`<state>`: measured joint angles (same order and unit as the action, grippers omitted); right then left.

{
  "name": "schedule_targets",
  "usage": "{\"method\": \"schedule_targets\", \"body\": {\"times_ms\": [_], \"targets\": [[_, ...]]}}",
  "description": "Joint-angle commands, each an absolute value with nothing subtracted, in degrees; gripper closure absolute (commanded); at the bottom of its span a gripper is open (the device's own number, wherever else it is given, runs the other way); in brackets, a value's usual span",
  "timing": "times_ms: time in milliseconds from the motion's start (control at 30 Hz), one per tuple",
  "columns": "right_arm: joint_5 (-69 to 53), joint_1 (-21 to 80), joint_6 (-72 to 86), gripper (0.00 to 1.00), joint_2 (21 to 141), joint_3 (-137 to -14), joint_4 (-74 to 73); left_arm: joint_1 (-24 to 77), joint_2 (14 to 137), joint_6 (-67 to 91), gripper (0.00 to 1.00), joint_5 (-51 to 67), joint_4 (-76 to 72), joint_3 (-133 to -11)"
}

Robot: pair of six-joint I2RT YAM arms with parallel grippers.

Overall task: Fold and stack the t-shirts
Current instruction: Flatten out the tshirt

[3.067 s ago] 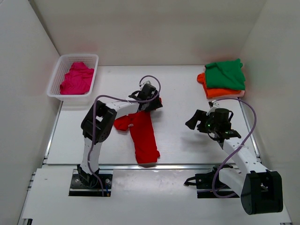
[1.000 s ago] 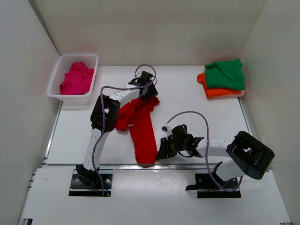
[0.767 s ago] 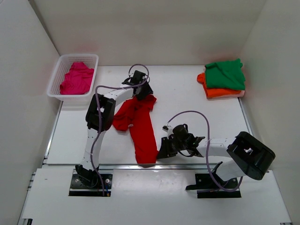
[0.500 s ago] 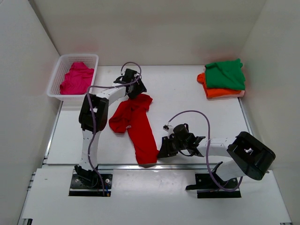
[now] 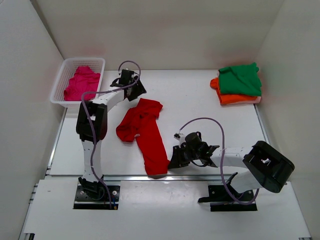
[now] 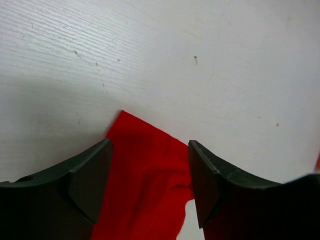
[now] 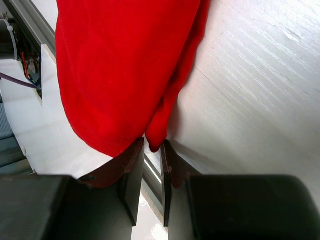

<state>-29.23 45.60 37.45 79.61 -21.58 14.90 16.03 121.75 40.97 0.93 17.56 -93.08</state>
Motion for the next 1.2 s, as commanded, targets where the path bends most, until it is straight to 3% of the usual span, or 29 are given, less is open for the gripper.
{"method": "schedule_targets", "body": {"times_ms": [0, 233, 367, 433, 467, 500, 567, 633, 700, 733, 833, 967, 1067, 1167], "targets": [[-29.35, 45.61, 37.0, 0.83, 77.87, -21.98, 15.47, 16.52, 124.61, 37.44, 0.27, -1.75, 21.7, -97.55], [-29.0, 45.61, 37.44, 0.84, 77.26, -21.89, 16.17, 20.38, 137.26, 31.83, 0.19, -9.14, 39.68, -114.77], [-29.0, 44.56, 36.48, 0.84, 76.55, -21.8, 15.65, 23.02, 142.2, 27.42, 0.23, -12.2, 47.45, -123.56], [-29.09, 44.47, 36.3, 0.84, 76.38, -21.88, 15.03, 24.08, 142.82, 26.2, 0.5, -14.15, 50.87, -125.24], [-29.18, 44.82, 36.3, 0.84, 76.12, -21.88, 15.03, 24.26, 143.26, 25.76, 0.53, -14.24, 51.41, -125.42], [-28.74, 44.91, 36.39, 0.85, 76.03, -21.97, 14.86, 24.0, 142.83, 25.66, 0.52, -13.72, 52.03, -124.9], [-28.56, 44.65, 36.39, 0.85, 75.76, -22.06, 14.94, 24.43, 141.78, 25.4, 0.36, -12.4, 51.6, -122.63], [-28.47, 44.91, 36.56, 0.85, 75.32, -21.8, 14.94, 24.35, 138.97, 25.22, 0.28, -11.34, 49.24, -117.97], [-28.3, 44.91, 36.65, 0.85, 75.23, -21.71, 14.68, 23.21, 136.24, 25.4, 0.26, -9.68, 45.64, -111.22], [-28.21, 44.83, 36.65, 0.85, 74.8, -21.53, 14.42, 23.12, 134.4, 25.66, 0.35, -8.88, 43.35, -109.79], [-28.21, 44.65, 36.74, 0.86, 74.09, -21.01, 14.07, 21.89, 131.4, 26.11, 1.0, -5.55, 41.22, -104.95], [-27.86, 44.13, 35.96, 0.88, 73.65, -21.53, 13.71, 20.57, 127.46, 26.37, 1.0, -3.43, 40.35, -105.38], [-26.55, 42.02, 33.59, 1.0, 72.78, -23.02, 9.6, 19.43, 121.4, 27.06, 1.0, -2.03, 39.81, -107.83], [-25.76, 37.9, 29.98, 1.0, 69.88, -25.65, 3.8, 17.76, 115.69, 27.86, 1.0, -1.14, 41.48, -112.66]]}}
